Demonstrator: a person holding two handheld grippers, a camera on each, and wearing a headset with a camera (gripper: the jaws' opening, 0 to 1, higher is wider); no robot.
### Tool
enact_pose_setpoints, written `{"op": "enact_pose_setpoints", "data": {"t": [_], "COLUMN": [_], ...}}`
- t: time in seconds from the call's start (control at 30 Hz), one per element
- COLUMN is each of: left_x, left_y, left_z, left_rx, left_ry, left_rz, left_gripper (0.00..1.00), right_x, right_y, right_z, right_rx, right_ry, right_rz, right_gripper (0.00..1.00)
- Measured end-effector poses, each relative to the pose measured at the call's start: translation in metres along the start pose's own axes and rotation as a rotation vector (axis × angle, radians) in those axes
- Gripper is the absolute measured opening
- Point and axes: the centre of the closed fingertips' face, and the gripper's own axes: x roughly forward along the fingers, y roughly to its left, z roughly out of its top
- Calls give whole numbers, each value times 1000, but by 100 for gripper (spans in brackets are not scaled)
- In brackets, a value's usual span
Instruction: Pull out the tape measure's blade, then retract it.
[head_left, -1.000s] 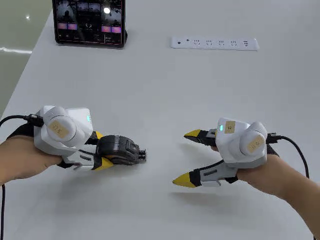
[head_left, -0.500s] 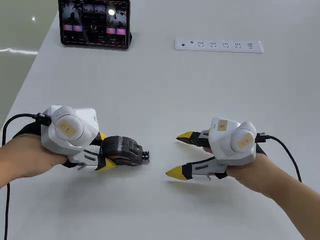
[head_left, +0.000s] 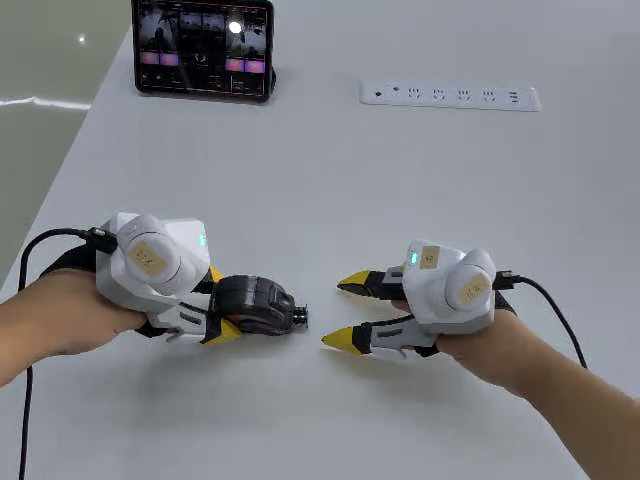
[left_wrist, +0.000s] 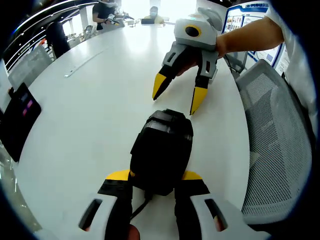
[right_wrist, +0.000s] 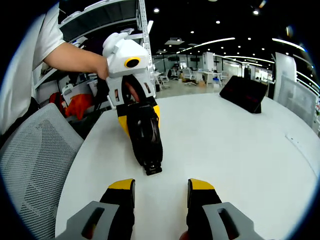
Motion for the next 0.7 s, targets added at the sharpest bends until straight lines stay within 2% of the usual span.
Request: {"op": "enact_pose_setpoints", "data": {"t": [0.37,0.7], "left_x": [1,2], "left_y": [1,1], "left_z": [0,0], "left_rx": [-1,1], "left_ry": [2,1], "left_rz": [0,0], "left_gripper": [27,27], "right_x": [15,23], "right_y": [7,11], "right_z": [9,10], "right_rx": [-59,-97], "right_ry": [-13,-8], "right_rz": [39,64], "right_gripper": [28,20]}}
